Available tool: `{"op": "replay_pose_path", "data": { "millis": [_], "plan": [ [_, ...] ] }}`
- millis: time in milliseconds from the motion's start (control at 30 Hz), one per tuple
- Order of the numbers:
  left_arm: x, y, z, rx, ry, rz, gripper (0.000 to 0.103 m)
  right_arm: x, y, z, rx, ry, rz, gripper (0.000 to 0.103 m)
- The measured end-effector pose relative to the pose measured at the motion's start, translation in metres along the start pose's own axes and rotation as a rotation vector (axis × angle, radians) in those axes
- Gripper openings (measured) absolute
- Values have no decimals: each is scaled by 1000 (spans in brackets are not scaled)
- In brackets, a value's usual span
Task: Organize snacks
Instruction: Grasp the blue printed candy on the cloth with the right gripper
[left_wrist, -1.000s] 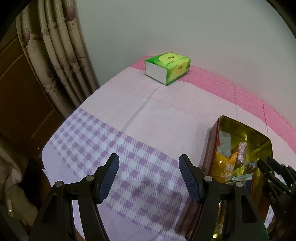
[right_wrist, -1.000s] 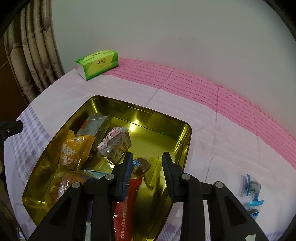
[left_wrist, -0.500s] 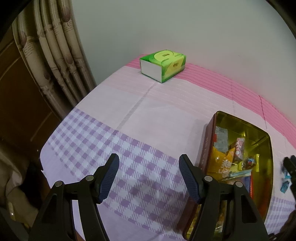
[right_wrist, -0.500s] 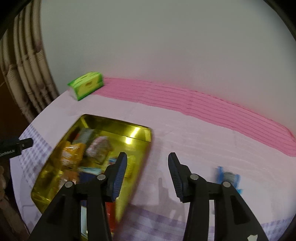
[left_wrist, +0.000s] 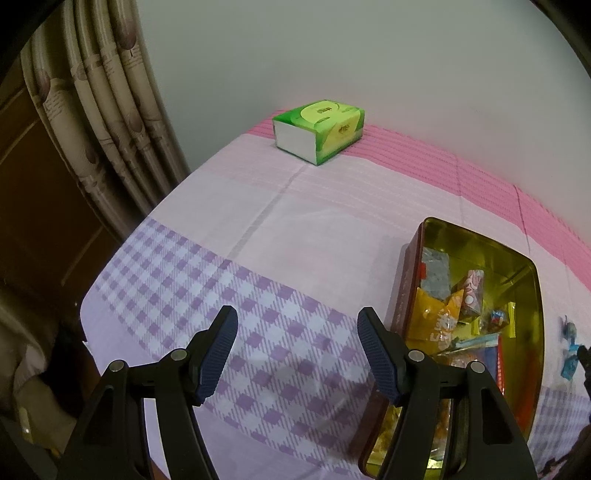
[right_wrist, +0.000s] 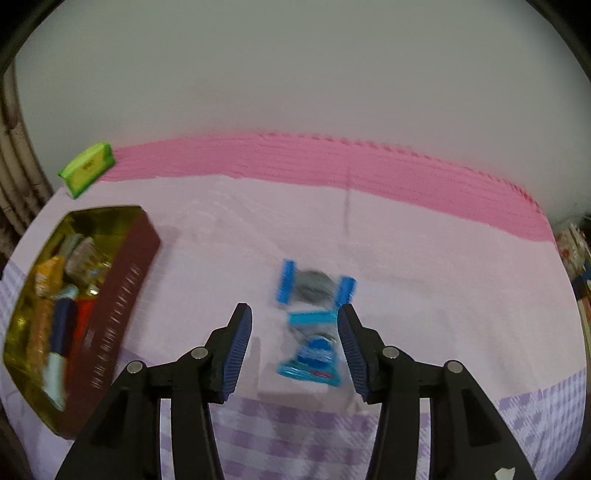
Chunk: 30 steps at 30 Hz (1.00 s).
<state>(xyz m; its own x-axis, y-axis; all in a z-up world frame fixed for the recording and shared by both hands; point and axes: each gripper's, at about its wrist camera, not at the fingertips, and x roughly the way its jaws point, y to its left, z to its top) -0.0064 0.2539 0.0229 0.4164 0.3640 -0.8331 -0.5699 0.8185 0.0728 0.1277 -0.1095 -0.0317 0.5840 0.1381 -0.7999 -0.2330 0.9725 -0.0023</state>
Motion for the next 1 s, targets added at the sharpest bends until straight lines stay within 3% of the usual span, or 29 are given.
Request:
{"op": "replay_pose_path", "data": {
  "millis": [467,600,833,1000],
  "plan": [
    [1,-4,-3,18,2,13,68,31,-17,-12,20,42,-15,46],
    [2,-8,-5,33,-9,0,68,33,-20,-13,29,25,-10,36],
    [5,-18,-9,69,-20,-1,68,30,-27,-17,41,3,11,33],
    [1,-32,-14,109,-33,-3,68,29,-41,-19,49,-13,-27,32]
  ]
}}
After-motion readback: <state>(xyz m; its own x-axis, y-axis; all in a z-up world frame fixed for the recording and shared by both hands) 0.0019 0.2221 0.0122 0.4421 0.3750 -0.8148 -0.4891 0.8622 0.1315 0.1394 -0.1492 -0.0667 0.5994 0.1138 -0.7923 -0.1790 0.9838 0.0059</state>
